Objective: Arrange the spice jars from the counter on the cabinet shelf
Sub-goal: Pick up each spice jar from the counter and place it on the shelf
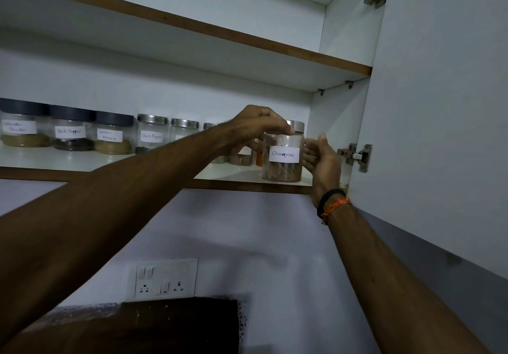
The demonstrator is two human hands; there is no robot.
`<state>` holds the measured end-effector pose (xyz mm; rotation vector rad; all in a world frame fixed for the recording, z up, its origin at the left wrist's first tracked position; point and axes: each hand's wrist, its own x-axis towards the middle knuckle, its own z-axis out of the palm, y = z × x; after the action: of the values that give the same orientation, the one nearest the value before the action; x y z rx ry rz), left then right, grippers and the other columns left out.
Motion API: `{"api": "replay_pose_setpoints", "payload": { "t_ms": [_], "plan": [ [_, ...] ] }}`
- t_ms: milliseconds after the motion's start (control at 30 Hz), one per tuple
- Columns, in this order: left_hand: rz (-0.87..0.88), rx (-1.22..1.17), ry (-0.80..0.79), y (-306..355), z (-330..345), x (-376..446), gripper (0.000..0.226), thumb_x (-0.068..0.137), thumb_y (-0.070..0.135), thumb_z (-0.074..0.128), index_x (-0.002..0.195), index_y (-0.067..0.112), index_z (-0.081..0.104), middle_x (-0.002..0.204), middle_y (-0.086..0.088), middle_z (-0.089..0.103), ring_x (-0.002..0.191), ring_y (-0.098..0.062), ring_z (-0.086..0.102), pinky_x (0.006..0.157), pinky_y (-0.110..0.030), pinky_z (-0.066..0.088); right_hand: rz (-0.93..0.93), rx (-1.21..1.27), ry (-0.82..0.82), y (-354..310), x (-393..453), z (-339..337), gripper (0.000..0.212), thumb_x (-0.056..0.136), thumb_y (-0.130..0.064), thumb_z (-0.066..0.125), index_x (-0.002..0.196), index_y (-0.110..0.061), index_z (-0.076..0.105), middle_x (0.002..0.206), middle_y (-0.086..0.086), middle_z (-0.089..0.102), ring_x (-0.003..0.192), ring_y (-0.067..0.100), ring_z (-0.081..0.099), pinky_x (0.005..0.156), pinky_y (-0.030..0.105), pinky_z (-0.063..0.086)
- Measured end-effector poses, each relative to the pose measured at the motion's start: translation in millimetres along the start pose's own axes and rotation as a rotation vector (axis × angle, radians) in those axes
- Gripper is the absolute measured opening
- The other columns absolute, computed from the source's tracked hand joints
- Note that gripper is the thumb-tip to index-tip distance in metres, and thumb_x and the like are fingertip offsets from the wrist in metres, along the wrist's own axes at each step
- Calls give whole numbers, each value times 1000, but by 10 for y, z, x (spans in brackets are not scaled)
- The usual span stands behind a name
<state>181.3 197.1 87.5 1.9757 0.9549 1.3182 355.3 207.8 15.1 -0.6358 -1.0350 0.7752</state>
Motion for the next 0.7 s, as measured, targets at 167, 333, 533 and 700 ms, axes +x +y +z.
{"api": "replay_pose_setpoints", "payload": {
  "t_ms": [167, 333, 533, 700],
  "plan": [
    [6, 25, -2, -71, -31, 199, 18, 80, 25, 80, 91, 15, 69, 104, -2, 72, 98, -24, 68, 60, -29, 57, -169, -536, 159, 182, 170, -158, 24, 96, -22, 52, 100, -9, 72, 96, 6, 71, 91, 20, 64, 82, 35, 51],
    [-9, 77, -7, -207, 32, 393, 27, 80, 26, 80, 99, 12, 67, 110, -5, 70, 100, -27, 67, 66, -33, 58, -298, -881, 231, 410, 248, -296, 23, 93, -12, 51, 107, -13, 70, 106, 5, 70, 96, 22, 62, 76, 25, 42],
    [16, 109, 2, -430, 57, 646, 41, 78, 22, 81, 111, 2, 66, 107, -10, 70, 96, -24, 68, 56, -22, 54, -377, -907, 433, 620, 341, -351, 26, 82, -11, 49, 95, -21, 70, 86, 2, 70, 74, 21, 59, 65, 27, 40],
    [37, 110, 6, -679, 69, 970, 39, 78, 20, 82, 109, 3, 65, 102, -9, 71, 95, -26, 70, 61, -25, 57, -539, -913, 439, 782, 476, -368, 27, 78, -19, 43, 74, -22, 70, 68, -4, 66, 57, 11, 45, 52, 15, 21]
  ]
}}
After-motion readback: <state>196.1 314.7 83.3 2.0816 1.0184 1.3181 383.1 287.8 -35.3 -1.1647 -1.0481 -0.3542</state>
